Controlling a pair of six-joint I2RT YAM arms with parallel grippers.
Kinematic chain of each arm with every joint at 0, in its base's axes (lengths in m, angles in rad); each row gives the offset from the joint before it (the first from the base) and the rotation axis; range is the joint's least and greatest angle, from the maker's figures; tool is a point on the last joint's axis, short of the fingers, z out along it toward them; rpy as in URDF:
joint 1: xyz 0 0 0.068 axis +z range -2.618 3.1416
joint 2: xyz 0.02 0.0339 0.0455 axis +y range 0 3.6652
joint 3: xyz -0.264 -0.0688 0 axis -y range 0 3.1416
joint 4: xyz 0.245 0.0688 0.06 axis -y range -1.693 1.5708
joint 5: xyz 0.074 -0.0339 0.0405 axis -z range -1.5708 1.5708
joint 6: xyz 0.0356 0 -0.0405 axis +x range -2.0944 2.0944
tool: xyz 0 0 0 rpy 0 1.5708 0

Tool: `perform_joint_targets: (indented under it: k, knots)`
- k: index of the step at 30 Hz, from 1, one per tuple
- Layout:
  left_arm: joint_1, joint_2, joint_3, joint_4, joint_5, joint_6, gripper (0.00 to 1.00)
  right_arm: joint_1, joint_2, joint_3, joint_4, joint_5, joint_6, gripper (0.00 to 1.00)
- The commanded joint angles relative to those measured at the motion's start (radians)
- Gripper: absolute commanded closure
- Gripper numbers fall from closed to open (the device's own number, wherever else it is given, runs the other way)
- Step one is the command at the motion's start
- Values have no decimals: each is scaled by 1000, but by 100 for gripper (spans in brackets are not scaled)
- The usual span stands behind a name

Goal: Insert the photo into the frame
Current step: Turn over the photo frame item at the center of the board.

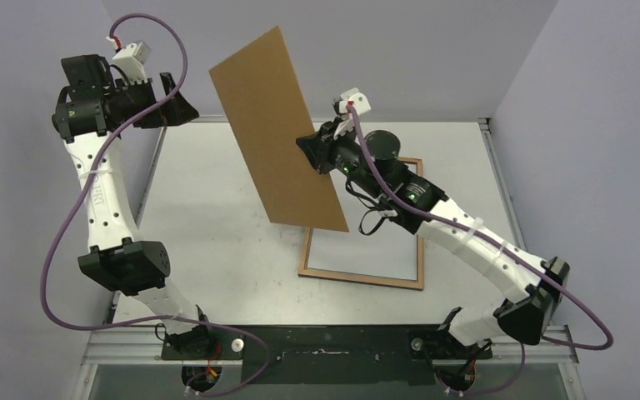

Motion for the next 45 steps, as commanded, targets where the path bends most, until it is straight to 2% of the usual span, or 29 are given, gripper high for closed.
perform_joint_targets:
  k: [1, 5, 10, 17, 22, 26, 32, 39, 45]
  knots:
    - [10, -13, 41, -69, 50, 30, 4, 58, -125, 4, 270, 60, -289, 95]
    - [51, -15, 9, -76, 116, 1, 4, 161, -176, -30, 312, 84, -557, 95]
    - [129, 18, 13, -55, 228, -137, 4, 344, -224, -88, 336, 326, -989, 95]
    - [134, 47, 32, -66, 181, -200, 3, 522, -244, -219, 398, 658, -1446, 95]
    - [128, 61, 40, -39, 165, -235, 1, 636, -209, -376, 631, 860, -1818, 95]
    - [105, 81, 61, -62, 171, -215, 2, 655, -150, -511, 868, 883, -2092, 95]
    - [54, 116, 152, -150, 198, -111, 4, 665, -86, -602, 999, 836, -2220, 95]
    - [-37, 171, 273, -226, 241, -25, 4, 686, -21, -631, 1014, 815, -2233, 95]
    - [-114, 123, 68, -198, 270, -24, 4, 665, 57, -607, 1203, 825, -2277, 95]
